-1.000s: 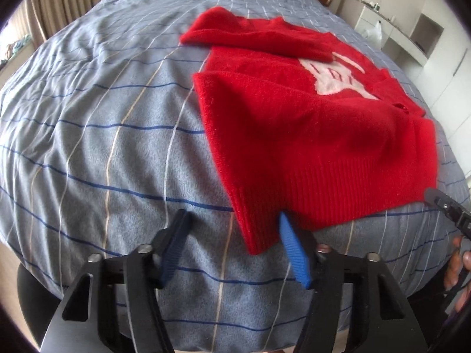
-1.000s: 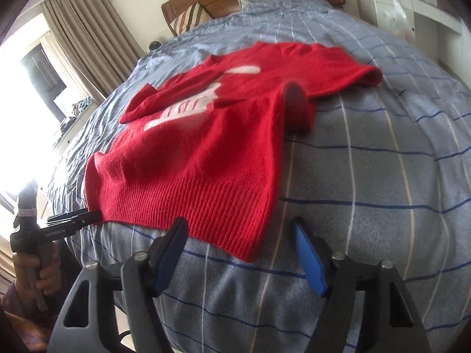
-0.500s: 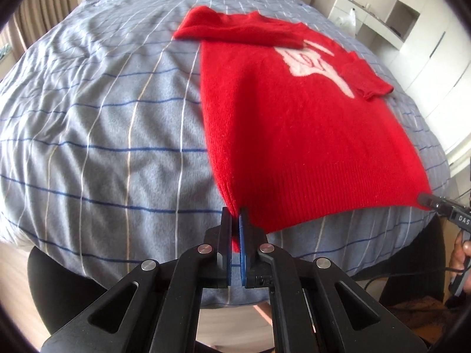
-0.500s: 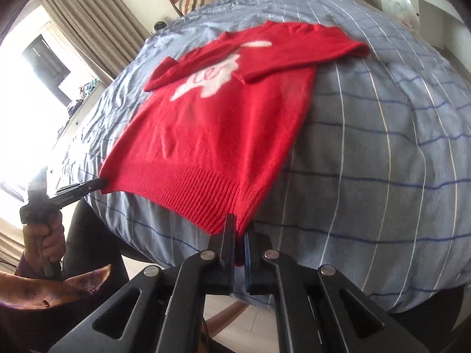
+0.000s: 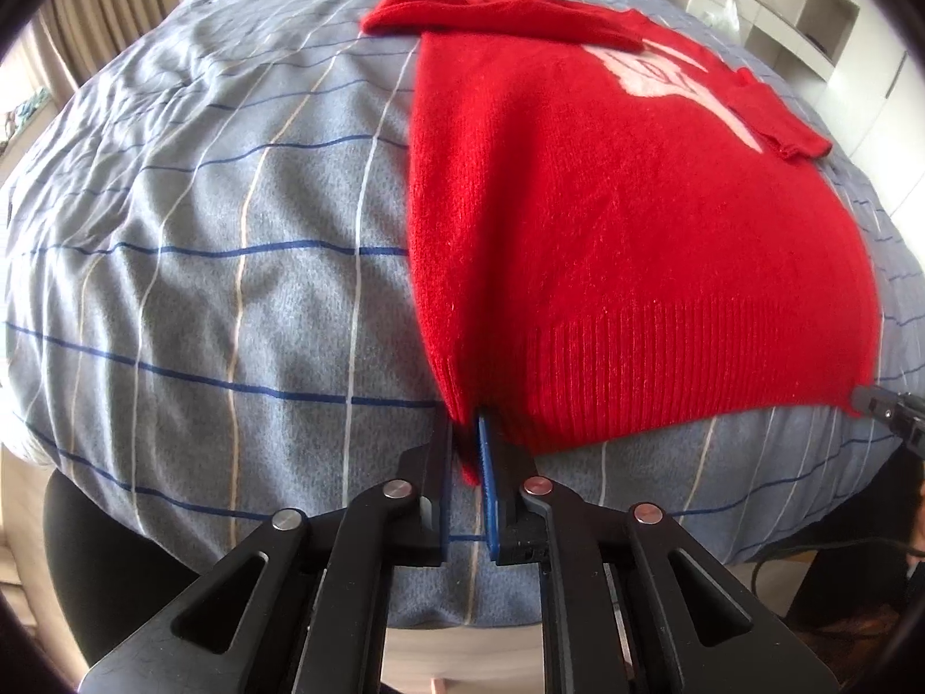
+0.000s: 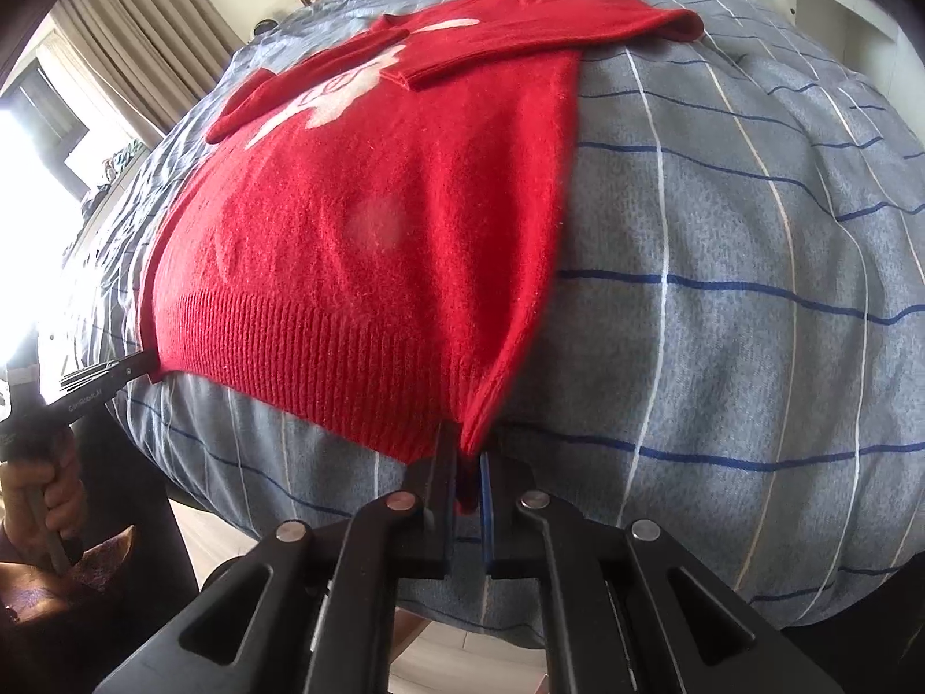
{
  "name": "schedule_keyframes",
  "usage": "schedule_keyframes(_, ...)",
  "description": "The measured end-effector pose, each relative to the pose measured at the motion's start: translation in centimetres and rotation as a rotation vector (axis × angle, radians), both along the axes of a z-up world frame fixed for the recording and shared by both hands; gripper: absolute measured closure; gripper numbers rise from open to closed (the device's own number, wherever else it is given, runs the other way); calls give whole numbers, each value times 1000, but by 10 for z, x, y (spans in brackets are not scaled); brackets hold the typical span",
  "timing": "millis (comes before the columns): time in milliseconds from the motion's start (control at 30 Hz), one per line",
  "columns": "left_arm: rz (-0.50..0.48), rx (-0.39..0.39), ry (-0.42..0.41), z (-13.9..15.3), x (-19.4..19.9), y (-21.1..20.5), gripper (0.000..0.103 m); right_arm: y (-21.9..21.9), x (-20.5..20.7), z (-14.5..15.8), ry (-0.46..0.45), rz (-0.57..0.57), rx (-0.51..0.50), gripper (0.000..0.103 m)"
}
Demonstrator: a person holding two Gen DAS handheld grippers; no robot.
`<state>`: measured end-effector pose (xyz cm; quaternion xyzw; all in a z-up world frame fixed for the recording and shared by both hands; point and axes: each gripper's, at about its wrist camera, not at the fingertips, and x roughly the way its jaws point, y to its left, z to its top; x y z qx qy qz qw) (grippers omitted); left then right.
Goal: Fold small clothes
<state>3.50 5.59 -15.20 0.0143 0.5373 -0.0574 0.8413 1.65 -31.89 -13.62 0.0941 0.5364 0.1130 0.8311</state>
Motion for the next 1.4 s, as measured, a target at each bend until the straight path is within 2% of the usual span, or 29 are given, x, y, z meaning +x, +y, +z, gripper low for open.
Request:
schedule_keyframes(67,7,5,-3,8,-7,5,77,-8,-4,10,6,23,-22,62)
schedule_keyframes(100,10,8,-13,14,-12,10,73,-12,-7,19,-9,28,-44,59)
schedule_keyframes(167,22,10,-46,27,-21,21,72,-22,-6,44,-67,34,-129,58)
schedule_keyframes(233,48,5,-85,41,-23,31,65,-23,6,71,-147,52,-215,58)
schedule_keyframes(367,103,-20,-180,65,-17,38,57,4,51,106,-316,190,-310,51)
schedule_keyframes(467,117,-39,-211,73,-12,31,56,39,94,97,-383,336,-354,51)
schedule_keyframes(567,102,-61,-225,76,-14,22,52,71,135,69,-368,414,-430,51)
schedule_keyframes(633,94,-42,-227,73,-17,20,49,83,162,43,-329,426,-472,51)
schedule_keyframes(667,95,-29,-221,71,-17,20,49,84,170,34,-313,417,-462,51)
schedule_keyframes(733,107,-15,-203,66,-19,24,49,68,182,35,-303,350,-372,56)
schedule_keyframes(767,119,-13,-196,64,-20,29,49,55,184,42,-296,285,-332,80)
schedule_keyframes(800,131,-14,-192,62,-21,34,49,40,184,50,-298,219,-293,94)
schedule_keyframes(867,153,-20,-186,60,-24,43,49,3,174,71,-337,111,-228,96)
schedule_keyframes(1000,174,-36,-170,53,-22,49,49,-95,151,109,-387,-135,-193,96)
schedule_keyframes(1100,165,-47,-168,51,-19,42,49,-177,133,120,-368,-332,-190,96)
schedule_keyframes(1167,148,-56,-167,51,-17,35,49,-227,120,118,-326,-456,-159,96)
schedule_keyframes(1233,126,-57,-165,50,-15,26,49,-264,106,108,-280,-546,-86,96)
schedule_keyframes(1400,85,-36,-176,56,-15,11,49,-308,78,71,-207,-689,55,96)
